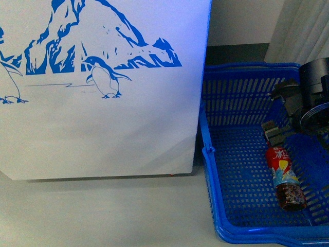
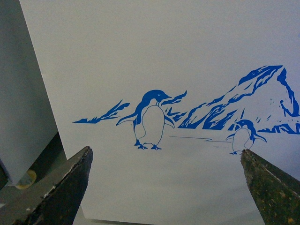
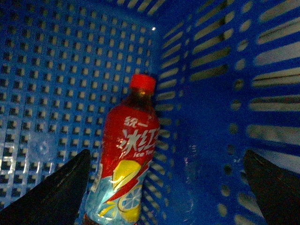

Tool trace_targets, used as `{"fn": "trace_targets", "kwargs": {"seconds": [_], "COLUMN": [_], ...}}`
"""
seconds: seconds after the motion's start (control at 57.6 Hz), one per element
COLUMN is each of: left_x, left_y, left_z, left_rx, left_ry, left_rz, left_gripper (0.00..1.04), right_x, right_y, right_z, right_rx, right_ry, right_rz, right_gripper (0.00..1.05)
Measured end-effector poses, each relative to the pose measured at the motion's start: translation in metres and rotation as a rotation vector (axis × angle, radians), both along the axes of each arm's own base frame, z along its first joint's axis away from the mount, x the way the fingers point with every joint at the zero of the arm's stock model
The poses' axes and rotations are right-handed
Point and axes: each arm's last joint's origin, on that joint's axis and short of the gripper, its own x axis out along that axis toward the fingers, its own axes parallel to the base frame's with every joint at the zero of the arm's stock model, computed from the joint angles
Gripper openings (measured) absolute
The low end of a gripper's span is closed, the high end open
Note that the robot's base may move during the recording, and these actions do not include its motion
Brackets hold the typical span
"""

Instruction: Put drink in fridge

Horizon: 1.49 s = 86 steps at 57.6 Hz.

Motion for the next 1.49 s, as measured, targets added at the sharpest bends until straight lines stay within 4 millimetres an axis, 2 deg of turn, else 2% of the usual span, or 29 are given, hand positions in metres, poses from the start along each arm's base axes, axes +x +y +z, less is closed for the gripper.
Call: {"fn": "trace_targets", "kwargs": {"seconds": [0.382,0.573,0.659,0.798,1.059,1.492], "left_x": [0.0,0.0,0.0,0.0,0.0,0.0], "left_y": [0.0,0.0,0.0,0.0,0.0,0.0], "left_z": [0.0,0.0,0.0,0.0,0.0,0.0], "left_rx": [0.0,0.0,0.0,0.0,0.0,0.0], "left_ry": [0.0,0.0,0.0,0.0,0.0,0.0], "left_rz": [0.0,0.0,0.0,0.0,0.0,0.0], "left_gripper": [0.97,0.97,0.97,0.97,0.97,0.97], "right_x": [0.005,0.005,0.004,0.0,0.016,0.021], "right_y": [-0.003,-0.002,-0.002,-0.005,-0.013,-0.015], "right_z": [-0.059,-0.077,-0.087,-0.112,-0.117,-0.128], "right_rx": [-0.022,-0.035,0.024,0.126,0.219,0.301], "right_ry": [0.133,0.163,0.201,0.268,0.203,0.103], "right_rz": [-0.047,-0.041,-0.067,-0.16,-0.252,-0.254], "right_gripper": [0.97,0.97,0.97,0.97,0.97,0.97]}}
